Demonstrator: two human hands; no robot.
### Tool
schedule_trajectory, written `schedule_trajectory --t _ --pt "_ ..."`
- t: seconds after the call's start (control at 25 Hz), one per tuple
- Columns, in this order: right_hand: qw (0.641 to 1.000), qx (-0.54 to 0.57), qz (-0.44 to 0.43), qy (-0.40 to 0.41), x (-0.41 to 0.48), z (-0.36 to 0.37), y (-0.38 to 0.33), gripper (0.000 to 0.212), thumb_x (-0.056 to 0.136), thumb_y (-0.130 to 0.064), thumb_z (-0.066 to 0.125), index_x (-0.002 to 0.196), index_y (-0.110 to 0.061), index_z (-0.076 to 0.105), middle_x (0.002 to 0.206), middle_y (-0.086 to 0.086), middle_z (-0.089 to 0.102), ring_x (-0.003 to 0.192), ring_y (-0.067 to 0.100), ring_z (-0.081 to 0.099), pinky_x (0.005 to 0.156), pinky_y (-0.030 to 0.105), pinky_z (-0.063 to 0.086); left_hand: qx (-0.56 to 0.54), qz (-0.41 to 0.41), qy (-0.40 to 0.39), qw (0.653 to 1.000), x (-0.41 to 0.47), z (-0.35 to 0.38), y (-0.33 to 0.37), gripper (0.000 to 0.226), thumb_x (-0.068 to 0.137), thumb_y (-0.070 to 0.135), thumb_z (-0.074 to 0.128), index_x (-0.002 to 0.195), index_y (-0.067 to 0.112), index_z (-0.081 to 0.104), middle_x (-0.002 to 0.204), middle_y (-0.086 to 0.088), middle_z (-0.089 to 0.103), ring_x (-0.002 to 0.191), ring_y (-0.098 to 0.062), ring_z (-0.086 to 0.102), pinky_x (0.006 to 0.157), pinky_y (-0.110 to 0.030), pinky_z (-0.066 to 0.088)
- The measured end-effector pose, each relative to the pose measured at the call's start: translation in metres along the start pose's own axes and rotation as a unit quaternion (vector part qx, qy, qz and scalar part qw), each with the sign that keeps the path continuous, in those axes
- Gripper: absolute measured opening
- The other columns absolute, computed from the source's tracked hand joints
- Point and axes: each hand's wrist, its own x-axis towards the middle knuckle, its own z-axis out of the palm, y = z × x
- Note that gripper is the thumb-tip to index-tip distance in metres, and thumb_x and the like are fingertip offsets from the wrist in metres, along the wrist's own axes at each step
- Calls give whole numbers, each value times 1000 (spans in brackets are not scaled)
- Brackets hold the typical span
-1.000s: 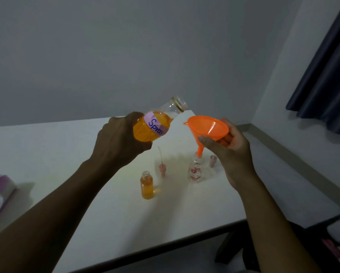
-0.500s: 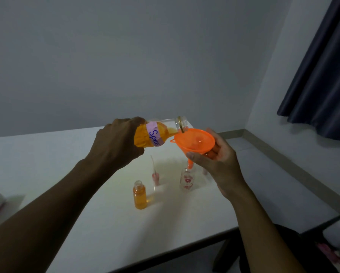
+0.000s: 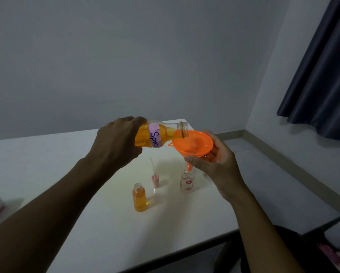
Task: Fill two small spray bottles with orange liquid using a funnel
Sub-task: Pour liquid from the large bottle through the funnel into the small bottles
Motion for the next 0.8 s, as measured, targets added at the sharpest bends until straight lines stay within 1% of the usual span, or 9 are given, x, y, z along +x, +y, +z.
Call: schedule_trajectory --t 0.28,0.48,0.64,0.8 --pt "1000 9 -2 -15 2 -1 2 95 60 -34 93 144 -30 48 135 -1 63 121 19 64 94 39 58 13 3 -3 1000 1 -2 2 61 71 16 78 126 18 54 111 -9 67 91 -32 64 72 -39 51" --pt "1000 20 3 -8 1 -1 1 102 55 -38 93 145 -30 47 135 -3 63 120 16 64 91 36 59 10 -4 -8 1000 -3 -4 3 62 71 16 79 128 17 54 114 -10 66 94 -32 64 75 -39 50" --pt "1000 18 3 -10 2 -1 0 100 55 -39 93 144 -31 48 134 -1 64 119 19 65 85 33 59 12 -5 -5 1000 -4 -5 2 61 71 17 78 127 18 54 114 -10 66 93 -32 64 74 -38 50" --pt "1000 23 0 -8 1 0 0 101 54 -38 94 144 -30 48 133 -3 64 119 16 65 89 33 58 11 -14 -11 1000 -5 -6 3 60 72 16 77 128 17 54 114 -10 66 95 -32 63 74 -39 50"
